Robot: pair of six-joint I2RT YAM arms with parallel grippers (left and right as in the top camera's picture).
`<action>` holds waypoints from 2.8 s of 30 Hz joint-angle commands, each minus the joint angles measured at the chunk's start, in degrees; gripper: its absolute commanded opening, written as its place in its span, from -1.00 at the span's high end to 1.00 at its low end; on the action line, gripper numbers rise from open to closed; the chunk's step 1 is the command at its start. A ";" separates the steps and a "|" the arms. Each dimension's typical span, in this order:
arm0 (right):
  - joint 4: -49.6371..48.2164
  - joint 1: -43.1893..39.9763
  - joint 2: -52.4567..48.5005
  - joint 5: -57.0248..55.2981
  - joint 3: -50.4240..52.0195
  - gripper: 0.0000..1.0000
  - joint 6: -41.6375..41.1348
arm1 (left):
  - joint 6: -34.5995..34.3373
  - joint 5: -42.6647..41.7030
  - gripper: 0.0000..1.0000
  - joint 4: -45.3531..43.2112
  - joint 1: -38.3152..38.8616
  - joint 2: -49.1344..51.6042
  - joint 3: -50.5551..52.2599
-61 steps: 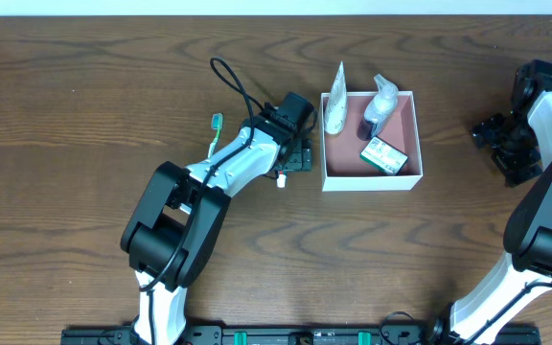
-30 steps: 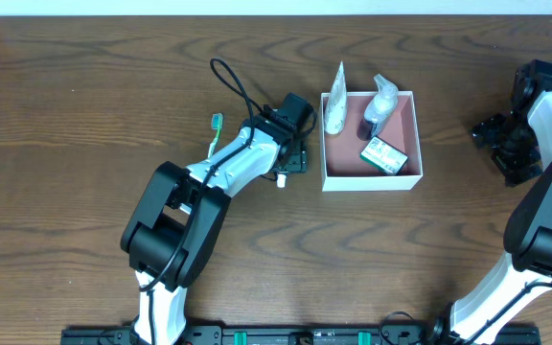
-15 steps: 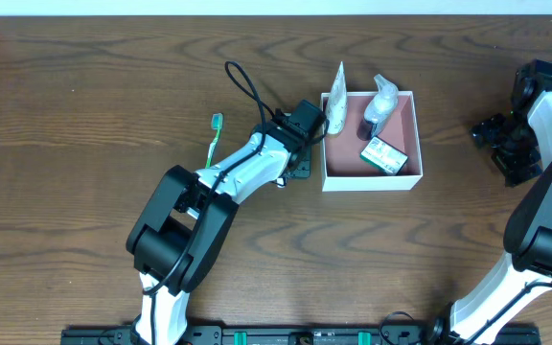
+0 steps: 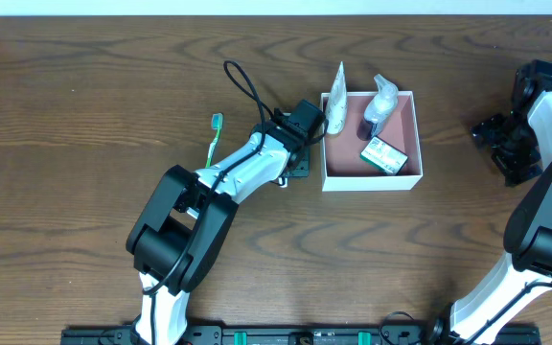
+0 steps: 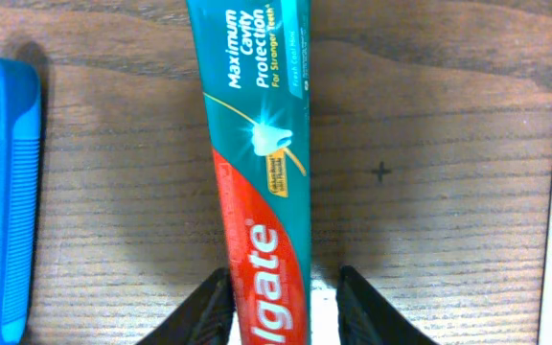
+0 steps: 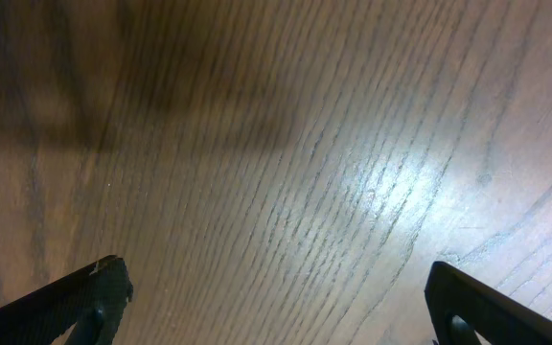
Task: Pack container
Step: 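Lower left gripper over the toothpaste tube and close on it, then lift the toothpaste tube and adjust grip near the box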
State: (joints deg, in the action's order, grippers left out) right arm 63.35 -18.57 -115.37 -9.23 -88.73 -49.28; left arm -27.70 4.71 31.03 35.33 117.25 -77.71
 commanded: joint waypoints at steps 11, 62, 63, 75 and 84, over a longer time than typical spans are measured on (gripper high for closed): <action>0.02 -0.17 0.94 -0.61 0.04 -0.98 -1.05 | -0.04 0.87 0.51 0.13 -0.15 0.37 -0.07; 0.02 -0.17 0.94 -0.61 0.04 -0.99 -1.03 | 2.95 4.02 0.14 14.43 3.48 -24.52 -1.86; 0.02 -0.17 0.94 -0.61 0.07 -0.98 -1.05 | 2.95 2.86 0.03 15.06 3.48 -23.61 -1.86; 0.02 -0.17 0.92 -0.61 0.07 -0.97 -1.05 | 1.44 -6.91 -0.05 17.18 3.48 -13.68 -1.11; 0.02 -0.17 0.94 -0.61 0.07 -0.98 -1.05 | -2.36 -11.45 -0.05 18.49 3.54 -11.65 0.70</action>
State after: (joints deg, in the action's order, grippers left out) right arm 63.35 -18.59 -115.37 -9.23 -88.73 -49.28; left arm -27.24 -4.60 48.51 39.00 104.62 -78.02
